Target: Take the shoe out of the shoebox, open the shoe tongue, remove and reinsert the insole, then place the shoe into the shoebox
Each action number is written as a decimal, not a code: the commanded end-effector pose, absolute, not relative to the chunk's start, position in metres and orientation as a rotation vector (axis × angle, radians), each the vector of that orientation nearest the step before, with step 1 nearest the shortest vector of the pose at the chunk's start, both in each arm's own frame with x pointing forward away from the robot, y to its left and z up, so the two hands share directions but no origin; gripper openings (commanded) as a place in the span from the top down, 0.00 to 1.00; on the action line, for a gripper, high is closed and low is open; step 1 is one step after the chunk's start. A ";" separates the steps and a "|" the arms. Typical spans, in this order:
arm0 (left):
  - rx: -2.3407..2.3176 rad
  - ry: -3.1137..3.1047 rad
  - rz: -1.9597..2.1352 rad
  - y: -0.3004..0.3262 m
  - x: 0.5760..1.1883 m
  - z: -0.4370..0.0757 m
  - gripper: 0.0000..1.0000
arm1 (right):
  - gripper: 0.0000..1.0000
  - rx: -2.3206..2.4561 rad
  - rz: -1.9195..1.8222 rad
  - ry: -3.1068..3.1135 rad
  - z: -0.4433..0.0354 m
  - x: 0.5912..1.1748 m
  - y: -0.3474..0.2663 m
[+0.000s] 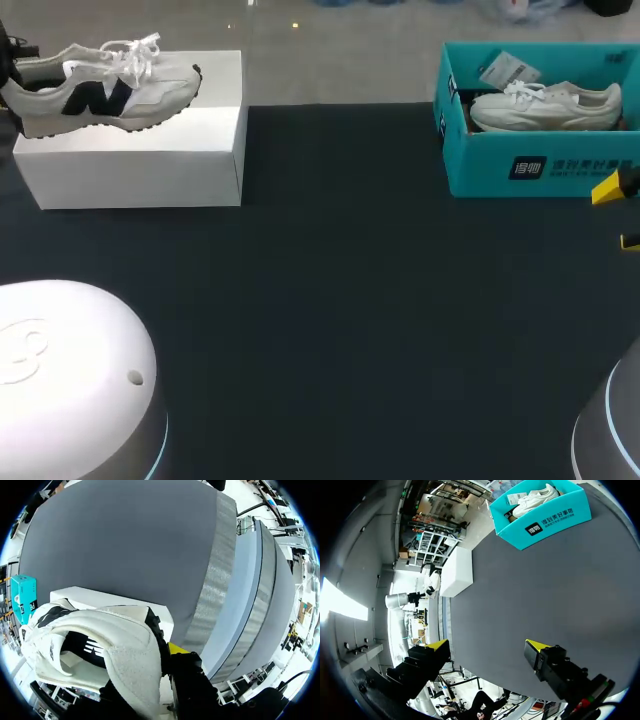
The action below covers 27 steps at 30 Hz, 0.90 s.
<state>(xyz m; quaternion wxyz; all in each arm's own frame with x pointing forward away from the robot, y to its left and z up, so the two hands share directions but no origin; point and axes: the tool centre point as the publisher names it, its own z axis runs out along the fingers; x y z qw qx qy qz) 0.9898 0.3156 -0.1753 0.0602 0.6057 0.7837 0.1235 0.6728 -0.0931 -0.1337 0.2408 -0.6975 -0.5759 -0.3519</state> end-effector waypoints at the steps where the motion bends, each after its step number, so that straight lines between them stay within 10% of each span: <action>1: 1.888 2.414 0.324 0.316 0.992 -0.172 1.00 | 0.00 -1.911 -0.963 -1.575 -0.134 0.672 -0.093; 27: 2.176 2.259 0.044 0.319 1.023 -0.160 1.00 | 0.00 -1.911 -0.963 -1.575 -0.134 0.672 -0.093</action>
